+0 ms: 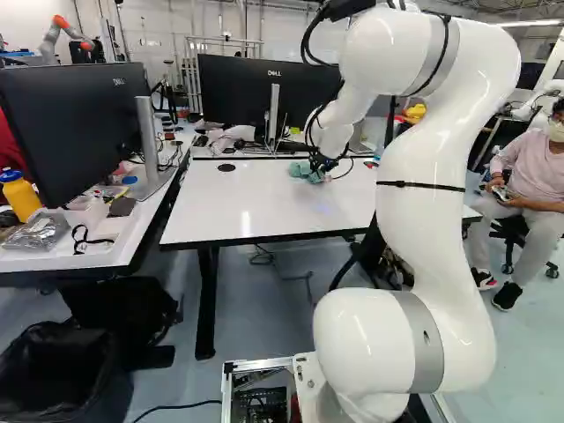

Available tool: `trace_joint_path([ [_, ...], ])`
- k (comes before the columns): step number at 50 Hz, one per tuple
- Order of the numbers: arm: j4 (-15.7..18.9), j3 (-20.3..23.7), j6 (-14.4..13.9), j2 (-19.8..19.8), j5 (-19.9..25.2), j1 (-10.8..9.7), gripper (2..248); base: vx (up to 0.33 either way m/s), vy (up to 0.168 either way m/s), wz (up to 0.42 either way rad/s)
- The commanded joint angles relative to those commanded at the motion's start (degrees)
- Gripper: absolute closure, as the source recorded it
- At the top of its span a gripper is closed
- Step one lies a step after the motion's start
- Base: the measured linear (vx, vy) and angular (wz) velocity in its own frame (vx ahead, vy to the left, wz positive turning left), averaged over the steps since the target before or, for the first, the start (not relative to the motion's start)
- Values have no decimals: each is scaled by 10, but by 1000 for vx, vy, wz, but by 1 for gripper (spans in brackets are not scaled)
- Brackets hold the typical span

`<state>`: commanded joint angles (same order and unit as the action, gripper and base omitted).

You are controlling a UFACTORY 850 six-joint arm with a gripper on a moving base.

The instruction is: Clean the table with the green towel

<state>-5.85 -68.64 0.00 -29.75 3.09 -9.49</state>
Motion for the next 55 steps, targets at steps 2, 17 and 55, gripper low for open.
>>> trace_joint_path([
  [2,0,-7,0,-5,0,-1,205,0,0,0],
  [17,0,-57,0,-42,0,-3,205,0,0,0],
  [55,0,-154,0,-112,0,31,205,0,0,0],
])
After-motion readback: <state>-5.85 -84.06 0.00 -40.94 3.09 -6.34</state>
